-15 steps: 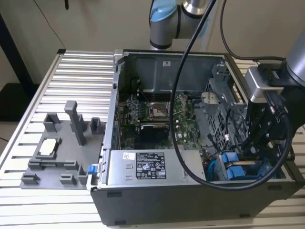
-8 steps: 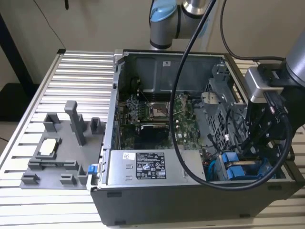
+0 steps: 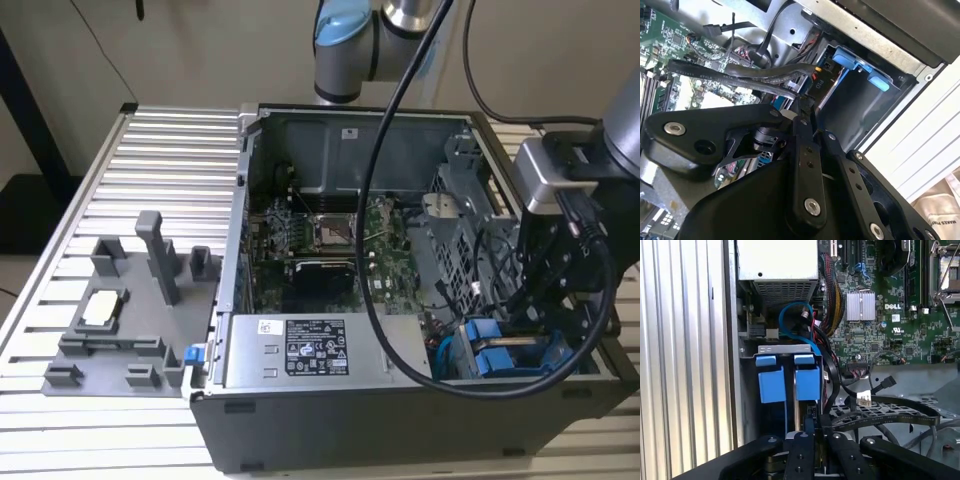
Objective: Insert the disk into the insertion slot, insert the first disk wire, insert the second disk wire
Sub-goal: 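Insert the second disk wire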
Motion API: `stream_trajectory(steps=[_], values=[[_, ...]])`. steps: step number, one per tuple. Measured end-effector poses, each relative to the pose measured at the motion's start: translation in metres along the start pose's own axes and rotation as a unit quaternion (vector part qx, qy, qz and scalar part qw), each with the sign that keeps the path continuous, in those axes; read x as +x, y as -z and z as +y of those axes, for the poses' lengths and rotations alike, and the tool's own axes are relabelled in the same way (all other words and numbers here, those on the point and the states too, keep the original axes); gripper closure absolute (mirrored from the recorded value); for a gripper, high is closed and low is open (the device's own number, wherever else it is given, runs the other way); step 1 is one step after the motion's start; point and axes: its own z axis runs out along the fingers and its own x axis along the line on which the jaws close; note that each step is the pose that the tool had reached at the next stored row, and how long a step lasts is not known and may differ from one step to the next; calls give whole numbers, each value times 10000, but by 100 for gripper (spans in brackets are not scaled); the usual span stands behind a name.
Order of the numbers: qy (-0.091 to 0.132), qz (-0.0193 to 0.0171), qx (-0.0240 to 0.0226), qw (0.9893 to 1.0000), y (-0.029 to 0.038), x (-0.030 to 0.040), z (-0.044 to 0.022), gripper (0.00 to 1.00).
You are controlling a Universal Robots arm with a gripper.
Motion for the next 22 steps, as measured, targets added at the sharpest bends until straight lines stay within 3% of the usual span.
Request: stream_trajectory(steps=[22], values=[[0, -1, 1, 10000, -70, -6, 0, 84]])
